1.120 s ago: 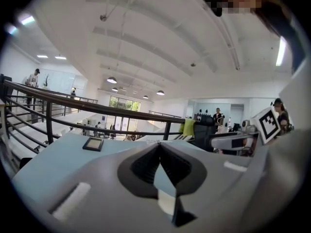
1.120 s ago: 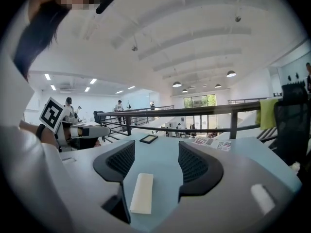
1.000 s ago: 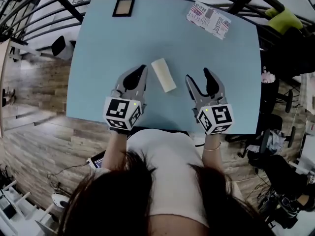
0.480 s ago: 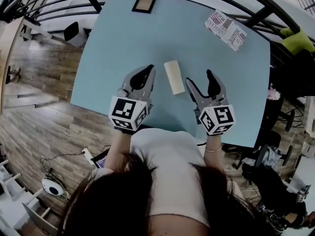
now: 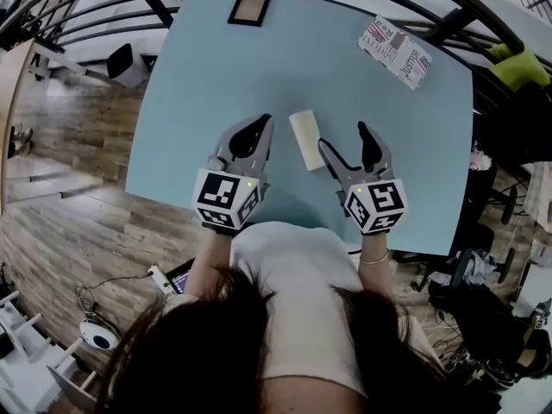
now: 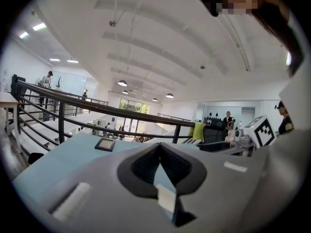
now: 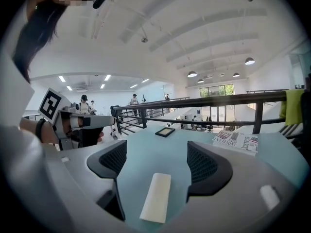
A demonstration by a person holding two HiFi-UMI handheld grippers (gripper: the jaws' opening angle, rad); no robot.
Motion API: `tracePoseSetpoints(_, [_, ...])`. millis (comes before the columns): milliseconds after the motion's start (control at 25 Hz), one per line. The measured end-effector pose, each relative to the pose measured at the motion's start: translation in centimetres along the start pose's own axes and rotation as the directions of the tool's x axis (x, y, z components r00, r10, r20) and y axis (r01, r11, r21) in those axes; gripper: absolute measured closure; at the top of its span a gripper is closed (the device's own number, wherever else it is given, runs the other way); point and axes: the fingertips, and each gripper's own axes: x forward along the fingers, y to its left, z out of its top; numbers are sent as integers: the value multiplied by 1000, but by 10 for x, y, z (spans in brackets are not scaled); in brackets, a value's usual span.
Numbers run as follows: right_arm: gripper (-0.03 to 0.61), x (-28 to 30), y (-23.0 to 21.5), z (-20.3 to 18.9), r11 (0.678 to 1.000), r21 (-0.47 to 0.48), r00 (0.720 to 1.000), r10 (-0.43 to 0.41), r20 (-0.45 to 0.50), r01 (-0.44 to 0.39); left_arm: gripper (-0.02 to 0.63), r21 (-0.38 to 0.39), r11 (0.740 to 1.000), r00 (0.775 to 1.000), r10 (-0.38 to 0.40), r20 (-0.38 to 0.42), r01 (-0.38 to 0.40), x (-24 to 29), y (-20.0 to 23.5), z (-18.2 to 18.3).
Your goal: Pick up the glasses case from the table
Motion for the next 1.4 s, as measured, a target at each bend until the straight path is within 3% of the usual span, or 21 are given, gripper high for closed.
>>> tracePoseSetpoints(680, [183, 27, 16, -63, 1000, 15, 988, 21, -155, -18, 555, -23, 997, 996, -69, -65, 67, 12, -4, -24])
tracePoseSetpoints(1400, [181, 56, 3, -172, 995, 73, 947, -43, -318, 69, 555, -56, 996, 991, -75, -109, 69, 24, -1, -49])
